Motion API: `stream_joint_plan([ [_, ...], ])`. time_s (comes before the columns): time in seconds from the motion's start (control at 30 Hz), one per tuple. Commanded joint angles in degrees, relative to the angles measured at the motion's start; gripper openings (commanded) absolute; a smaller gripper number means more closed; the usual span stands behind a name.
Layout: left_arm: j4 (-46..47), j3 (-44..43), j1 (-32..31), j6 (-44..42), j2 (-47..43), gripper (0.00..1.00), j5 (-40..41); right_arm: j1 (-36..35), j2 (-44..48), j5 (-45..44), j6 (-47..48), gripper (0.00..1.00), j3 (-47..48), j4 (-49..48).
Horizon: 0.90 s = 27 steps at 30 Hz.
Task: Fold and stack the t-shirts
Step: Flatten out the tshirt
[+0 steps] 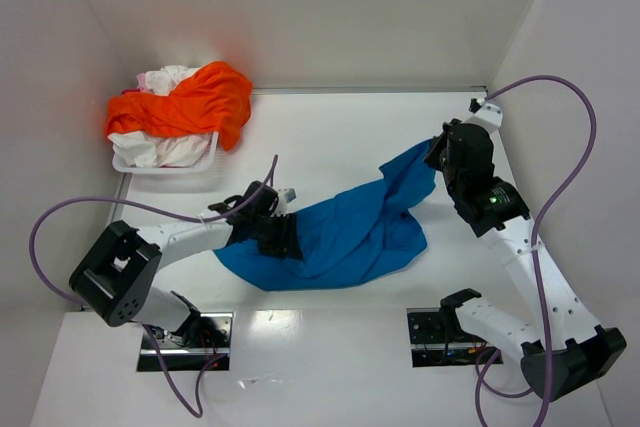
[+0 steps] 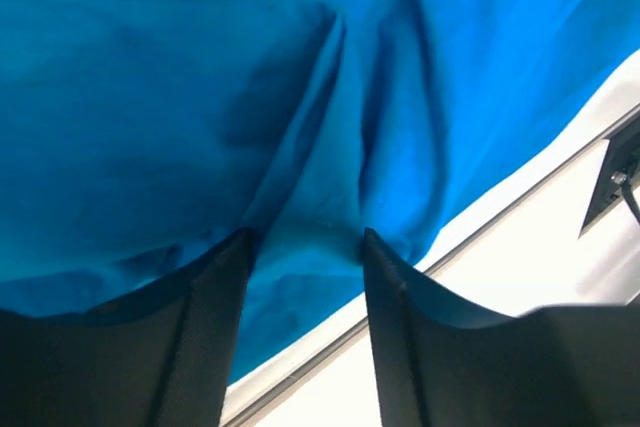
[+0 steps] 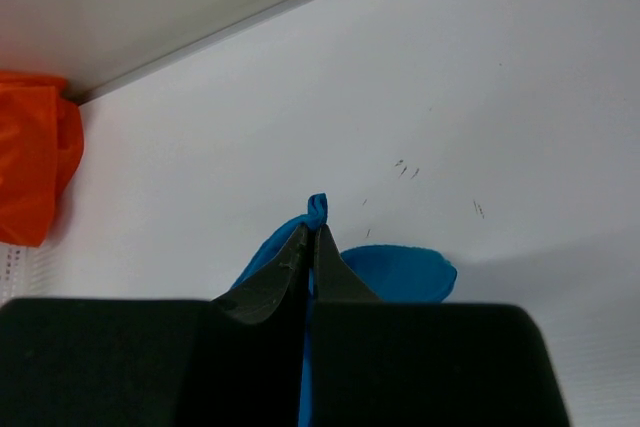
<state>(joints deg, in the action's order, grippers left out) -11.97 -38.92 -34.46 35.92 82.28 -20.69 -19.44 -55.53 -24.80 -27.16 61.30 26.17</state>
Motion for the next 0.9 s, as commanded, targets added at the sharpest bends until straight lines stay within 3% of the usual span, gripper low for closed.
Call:
stream_joint_plan([
  [0.0,1.2,0.6,-0.6,-1.3,-0.6,0.53,-1.4,0.4,0.0,-1.1,-0.3,0.0,-0.8,-3.6],
  [0.03,1.2,1.1,-0.6,-1.3,-0.6,0.45,-1.4,0.4,0.0,-1.1,-0.3,0.0,-0.8,-3.6],
  [0.2,0.1,1.1,-0.6,-1.3,-2.4,0.29,-2.7,0.4,0.0,-1.1,-0.3,0.0,-0.8,-3.6],
  [0.33,-2.4,-0.4,-0.6,-0.7,-5.2,0.06,-2.1,0.4,0.0,-1.1,-0.3,0.0,-0.8,-3.6],
  [0.47,-7.5,-4.3,-0.6,-0.1,-11.3,0.0,1.9,0.4,0.0,-1.1,-0.3,0.0,-0.3,-3.6],
  [0.63,-13.4,-10.3,-0.6,-0.1,-17.9,0.0,5.6,0.4,-0.5,-1.1,-0.3,0.0,0.2,-3.6],
  [0.87,-14.8,-8.3,-0.6,1.0,-20.3,0.01,8.3,0.4,-0.5,-1.1,-0.3,0.0,0.8,-3.6],
])
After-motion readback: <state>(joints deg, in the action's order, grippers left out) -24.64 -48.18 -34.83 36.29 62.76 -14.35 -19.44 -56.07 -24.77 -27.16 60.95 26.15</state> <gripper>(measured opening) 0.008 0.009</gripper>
